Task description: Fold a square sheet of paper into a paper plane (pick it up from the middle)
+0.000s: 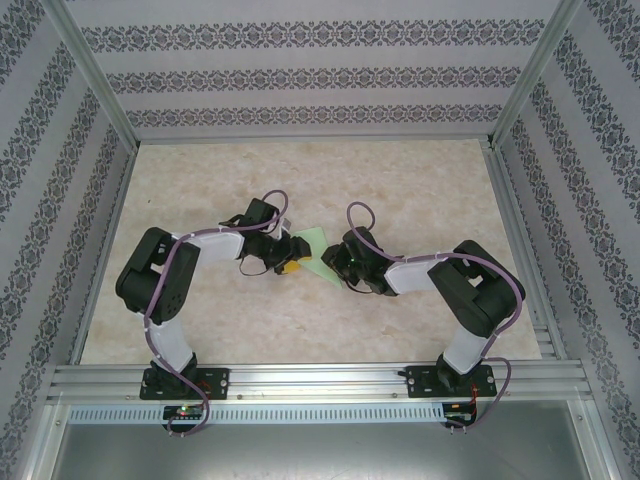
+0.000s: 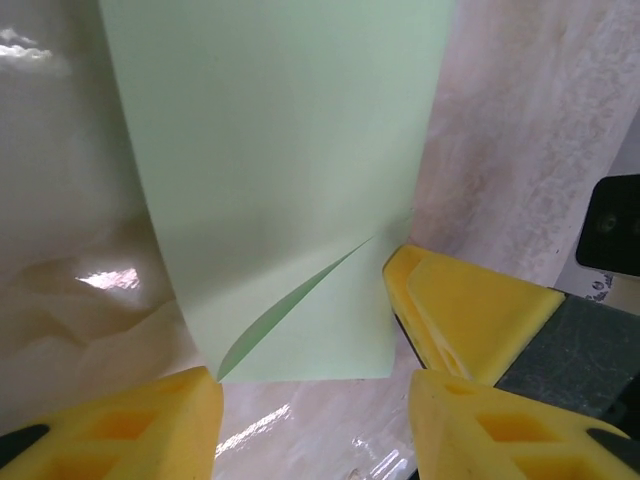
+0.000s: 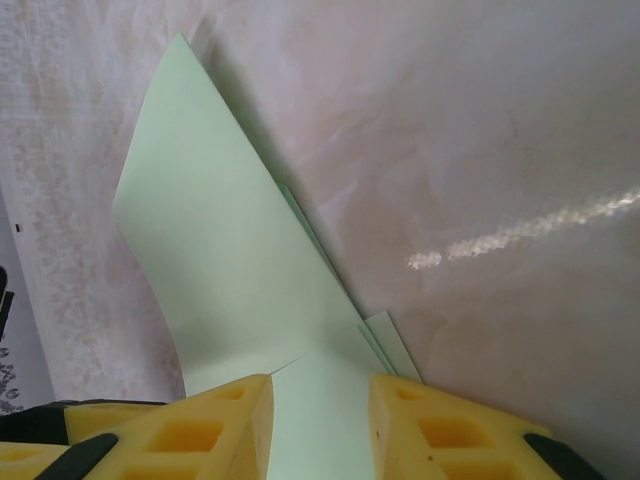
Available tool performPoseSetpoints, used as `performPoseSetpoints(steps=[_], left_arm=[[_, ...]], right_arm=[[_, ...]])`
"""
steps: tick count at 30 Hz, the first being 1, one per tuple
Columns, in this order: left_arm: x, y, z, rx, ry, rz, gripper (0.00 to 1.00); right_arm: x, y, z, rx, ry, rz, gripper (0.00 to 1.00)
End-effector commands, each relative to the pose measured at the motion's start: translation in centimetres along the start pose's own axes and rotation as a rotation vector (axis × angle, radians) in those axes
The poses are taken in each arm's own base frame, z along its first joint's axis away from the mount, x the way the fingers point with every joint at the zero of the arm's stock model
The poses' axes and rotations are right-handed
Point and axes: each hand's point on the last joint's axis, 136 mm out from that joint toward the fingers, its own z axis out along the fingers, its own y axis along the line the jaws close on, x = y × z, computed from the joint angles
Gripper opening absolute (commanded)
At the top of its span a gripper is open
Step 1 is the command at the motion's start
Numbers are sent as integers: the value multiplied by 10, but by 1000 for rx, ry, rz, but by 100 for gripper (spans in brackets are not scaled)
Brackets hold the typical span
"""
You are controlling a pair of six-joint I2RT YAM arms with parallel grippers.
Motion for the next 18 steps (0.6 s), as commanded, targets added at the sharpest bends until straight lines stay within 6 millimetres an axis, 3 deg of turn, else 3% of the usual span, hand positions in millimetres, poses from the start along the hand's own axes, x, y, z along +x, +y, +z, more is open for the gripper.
performPoseSetpoints(steps=[1,11,18], left_arm=[[-5,-16,5,44,0,35,51],[-11,-21,11,102,-26,50,50],[-16,-23,13,124,-45,40,42]], right_arm=[[8,-36,3,99,29,15,32],[1,-19,-3,46,5,-51,33],[2,-15,-3,10,19,-107,33]])
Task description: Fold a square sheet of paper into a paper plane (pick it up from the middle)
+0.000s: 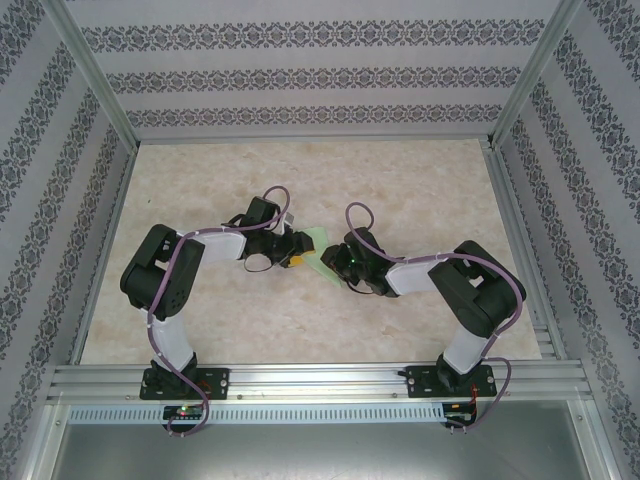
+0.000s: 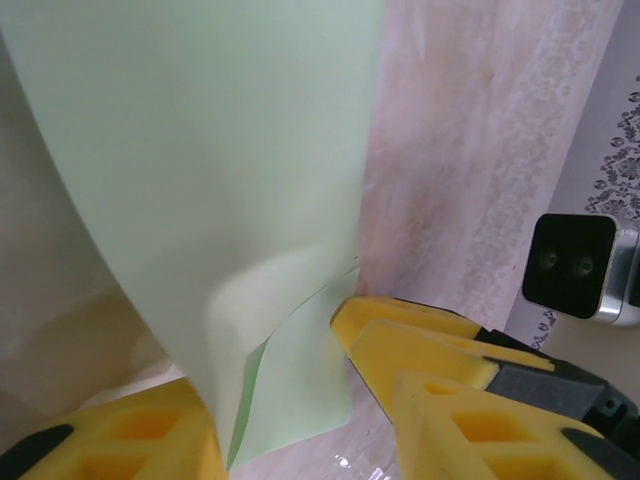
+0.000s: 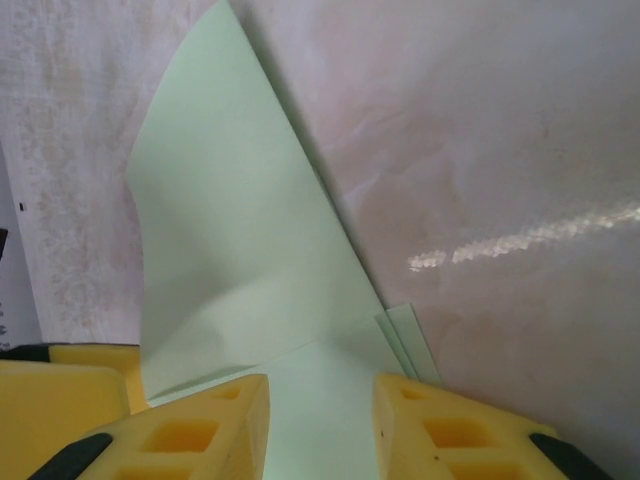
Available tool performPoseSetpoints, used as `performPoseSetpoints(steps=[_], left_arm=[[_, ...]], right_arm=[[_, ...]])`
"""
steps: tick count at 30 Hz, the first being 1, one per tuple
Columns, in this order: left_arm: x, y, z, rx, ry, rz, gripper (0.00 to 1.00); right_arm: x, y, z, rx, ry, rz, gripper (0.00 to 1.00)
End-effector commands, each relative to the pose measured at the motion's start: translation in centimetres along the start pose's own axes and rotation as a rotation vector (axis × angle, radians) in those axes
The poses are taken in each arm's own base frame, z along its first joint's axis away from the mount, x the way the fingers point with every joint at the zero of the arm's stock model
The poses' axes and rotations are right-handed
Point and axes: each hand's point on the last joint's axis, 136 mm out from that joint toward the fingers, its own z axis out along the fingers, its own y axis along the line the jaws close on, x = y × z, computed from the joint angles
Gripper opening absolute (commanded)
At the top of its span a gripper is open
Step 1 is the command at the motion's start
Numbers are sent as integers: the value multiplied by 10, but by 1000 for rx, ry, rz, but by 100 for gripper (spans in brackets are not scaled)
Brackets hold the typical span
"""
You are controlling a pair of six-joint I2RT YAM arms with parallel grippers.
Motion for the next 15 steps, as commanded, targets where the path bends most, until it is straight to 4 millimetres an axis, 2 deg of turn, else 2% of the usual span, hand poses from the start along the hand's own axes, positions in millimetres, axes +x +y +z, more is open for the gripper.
performPoseSetpoints(steps=[1,4,9,12,15], left_arm=[[0,-6,8,31,0,15,37],[1,-3,10,21,7,4,23],[4,0,9,-24,20,0,6],[5,-2,8,-53,19,0,5],[6,-6,6,-77,16,4,5]], right_arm=[[3,-15,-2,28,14,-72,33],[-4,-9,-7,24,-12,-157,36],[-20,17,-23,-2,-74,-337,51],[-26,26,-33,-10,-104,-465,58],[-28,30,-43,-1,-136,-607,60]])
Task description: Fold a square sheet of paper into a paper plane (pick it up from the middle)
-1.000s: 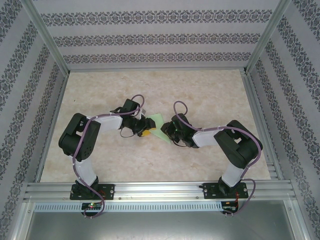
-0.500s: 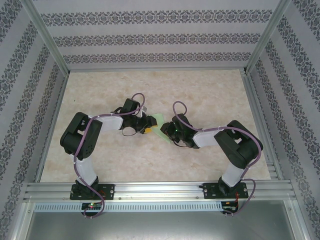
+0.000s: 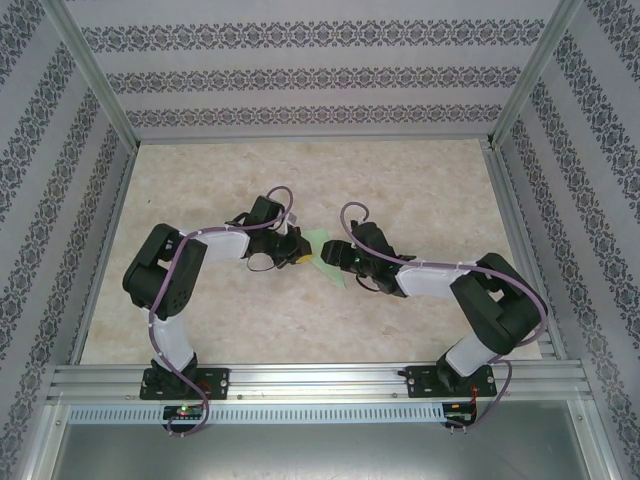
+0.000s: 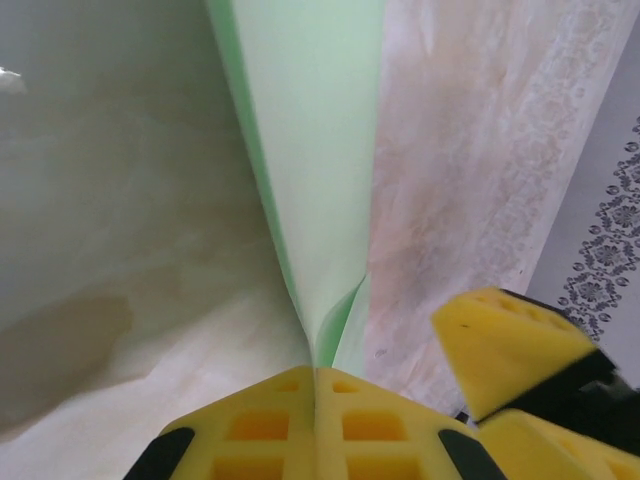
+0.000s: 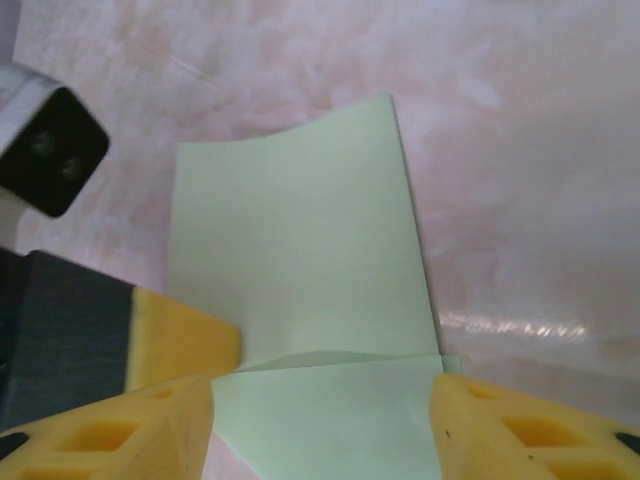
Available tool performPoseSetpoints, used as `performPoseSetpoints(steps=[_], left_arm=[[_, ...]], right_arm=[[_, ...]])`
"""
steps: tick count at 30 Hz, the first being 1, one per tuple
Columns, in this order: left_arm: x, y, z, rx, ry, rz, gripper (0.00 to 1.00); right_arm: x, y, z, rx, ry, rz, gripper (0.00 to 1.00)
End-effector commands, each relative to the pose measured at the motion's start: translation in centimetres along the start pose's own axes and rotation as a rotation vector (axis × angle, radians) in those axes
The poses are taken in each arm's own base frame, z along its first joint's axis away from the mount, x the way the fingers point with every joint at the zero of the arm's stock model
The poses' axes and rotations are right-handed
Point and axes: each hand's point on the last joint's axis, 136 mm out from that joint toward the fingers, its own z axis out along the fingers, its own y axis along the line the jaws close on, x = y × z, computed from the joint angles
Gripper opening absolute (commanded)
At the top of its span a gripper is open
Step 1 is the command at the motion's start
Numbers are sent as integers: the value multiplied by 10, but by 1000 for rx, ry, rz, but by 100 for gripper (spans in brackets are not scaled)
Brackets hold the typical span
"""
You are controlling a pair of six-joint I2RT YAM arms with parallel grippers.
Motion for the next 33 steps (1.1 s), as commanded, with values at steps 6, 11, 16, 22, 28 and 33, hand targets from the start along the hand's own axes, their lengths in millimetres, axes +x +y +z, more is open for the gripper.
performPoseSetpoints(steps=[6,11,16,22,28,33], left_arm=[[2,-7,-5,-76,-6,13,5],[1,-6,-5,-96,-10,-8,4],[2,-8,-5,-94,-8,-26,4],[2,-13,-7,-86,-6,-33,4],[4,-17,-9,-80,0,-36,4],[4,-18,-9,-79,3,-44,5]], right_arm=[[-6,11,-22,66,-96,-488,53],[18,20,-12,59,-56,-682,55],[29,21,-2,94,-111,-835,56],[37,19,11,149,-134,-937,54],[37,9,21,211,-165,-999,51],[37,4,27,234,-184,-1032,47]])
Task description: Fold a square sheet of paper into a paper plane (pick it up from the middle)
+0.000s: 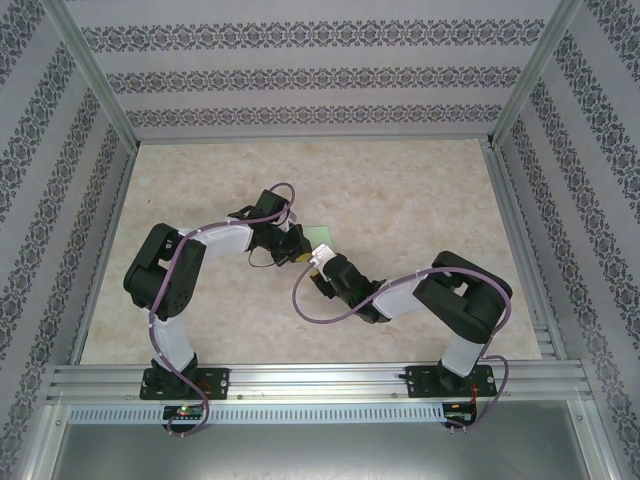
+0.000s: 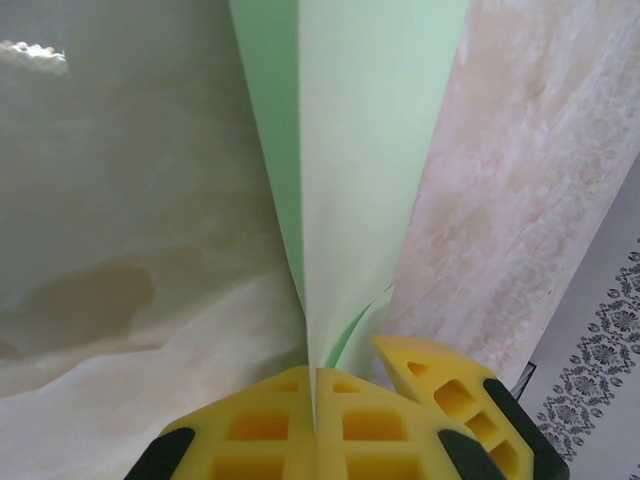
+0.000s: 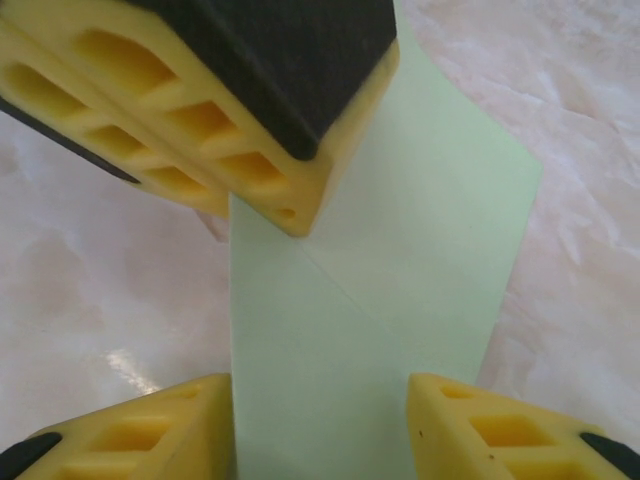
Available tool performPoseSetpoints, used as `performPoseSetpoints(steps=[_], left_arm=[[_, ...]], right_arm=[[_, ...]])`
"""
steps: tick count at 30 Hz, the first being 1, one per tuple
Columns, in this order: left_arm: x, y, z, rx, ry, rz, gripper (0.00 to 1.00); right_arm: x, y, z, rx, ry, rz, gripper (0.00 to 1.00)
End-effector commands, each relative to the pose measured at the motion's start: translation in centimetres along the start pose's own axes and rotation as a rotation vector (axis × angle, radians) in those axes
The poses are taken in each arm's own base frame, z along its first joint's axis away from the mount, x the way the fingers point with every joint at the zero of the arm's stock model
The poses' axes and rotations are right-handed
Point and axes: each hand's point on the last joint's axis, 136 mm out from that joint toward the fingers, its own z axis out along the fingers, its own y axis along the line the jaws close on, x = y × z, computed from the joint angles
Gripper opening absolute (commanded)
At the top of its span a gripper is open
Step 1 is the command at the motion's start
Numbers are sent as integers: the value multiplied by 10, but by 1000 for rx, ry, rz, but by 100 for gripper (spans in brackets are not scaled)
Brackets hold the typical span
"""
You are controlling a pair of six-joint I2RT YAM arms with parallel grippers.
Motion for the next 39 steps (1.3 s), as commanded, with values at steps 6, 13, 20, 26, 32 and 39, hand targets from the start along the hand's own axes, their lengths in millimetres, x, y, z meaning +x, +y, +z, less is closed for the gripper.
performPoseSetpoints(steps=[6,13,20,26,32,39], left_arm=[[5,-18,-7,16,6,3,5],[5,-19,-7,14,8,1,5],[1,-23,-13,11,-2,17,10],[-26,-20,-45,9,-79,10,40],[-47,-7,-79,-3,-173,-12,55],[-42,-4,-77,51,-180,5,59]], right_arm=[[-11,-10,1,90,-86,-42,43],[-15,-10,2,89,-102,-50,35],[-10,-5,2,61,-95,-39,21],[-6,-2,-1,11,-102,32,12],[-11,0,-7,-75,-130,177,7],[-17,-2,-12,-189,-141,388,1]])
